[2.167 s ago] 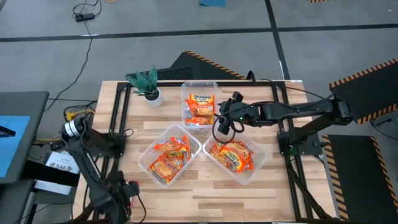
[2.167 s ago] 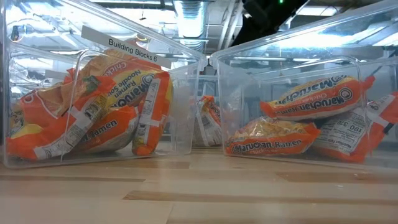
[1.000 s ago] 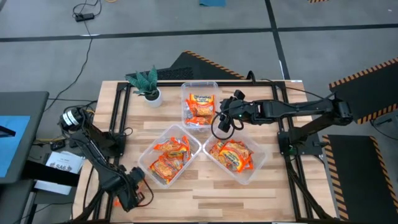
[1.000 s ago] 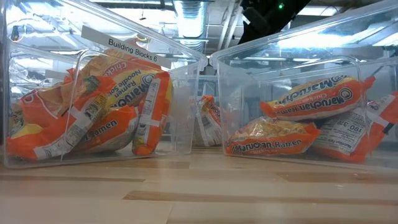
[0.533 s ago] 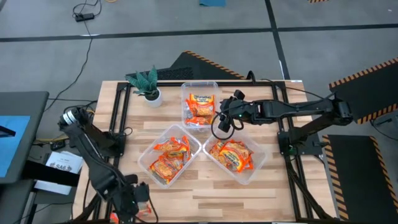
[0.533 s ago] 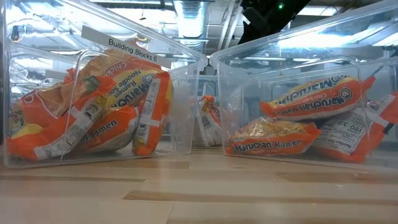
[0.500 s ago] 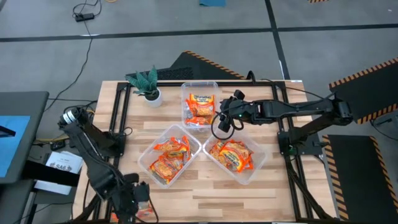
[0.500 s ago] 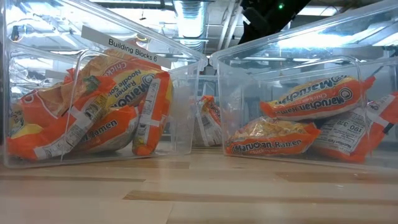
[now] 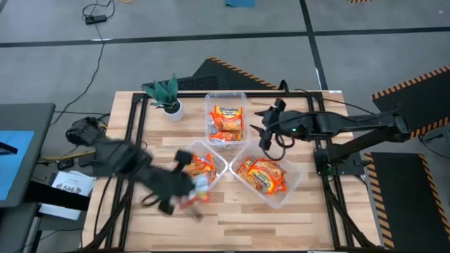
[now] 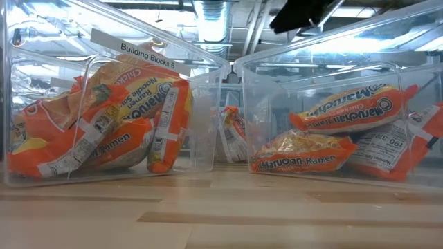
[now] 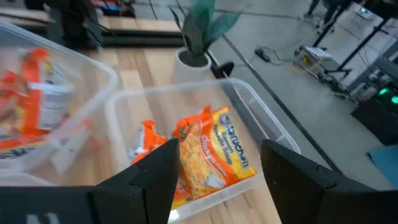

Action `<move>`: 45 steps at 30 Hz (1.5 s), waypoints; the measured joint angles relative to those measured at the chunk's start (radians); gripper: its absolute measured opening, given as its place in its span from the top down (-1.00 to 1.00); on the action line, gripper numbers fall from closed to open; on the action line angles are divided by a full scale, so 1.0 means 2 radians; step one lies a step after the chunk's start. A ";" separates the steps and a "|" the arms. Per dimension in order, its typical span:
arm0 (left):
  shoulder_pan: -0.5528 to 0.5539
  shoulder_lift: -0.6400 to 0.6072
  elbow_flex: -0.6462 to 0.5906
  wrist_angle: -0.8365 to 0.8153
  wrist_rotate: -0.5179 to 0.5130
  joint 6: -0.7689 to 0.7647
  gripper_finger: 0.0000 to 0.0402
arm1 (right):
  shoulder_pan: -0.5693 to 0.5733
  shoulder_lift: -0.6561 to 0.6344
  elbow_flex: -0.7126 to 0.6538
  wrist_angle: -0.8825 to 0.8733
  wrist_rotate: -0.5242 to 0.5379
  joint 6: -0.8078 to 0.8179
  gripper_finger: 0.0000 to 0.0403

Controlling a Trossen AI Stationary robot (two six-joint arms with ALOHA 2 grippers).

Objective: Sort Maruchan noodles
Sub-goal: Put the orange noodle pack into the bottom right transparent container

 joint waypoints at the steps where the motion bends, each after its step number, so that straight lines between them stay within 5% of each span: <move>1: 0.022 0.000 -0.003 0.014 0.015 0.024 1.00 | 0.004 -0.007 0.000 -0.001 0.000 0.000 -0.21; 10: 0.218 0.001 -0.139 0.288 0.234 0.180 1.00 | 0.042 -0.049 0.000 -0.023 0.000 0.000 -0.21; 16: 0.303 0.001 -0.262 0.543 0.377 0.165 1.00 | 0.065 -0.063 0.000 -0.038 0.022 0.001 -0.21; 20: 0.326 0.009 -0.344 0.716 0.425 0.129 1.00 | 0.078 -0.065 0.000 -0.040 0.052 0.001 -0.21; 28: 0.313 0.077 -0.379 0.919 0.422 0.115 1.00 | 0.077 -0.060 0.000 -0.036 0.065 0.001 -0.21; 34: 0.312 0.154 -0.326 0.927 0.349 0.138 1.00 | 0.076 -0.059 0.001 -0.033 0.066 0.009 -0.21; 45: 0.312 0.230 -0.261 0.853 0.322 0.112 1.00 | 0.076 -0.059 0.000 -0.036 0.065 0.010 -0.21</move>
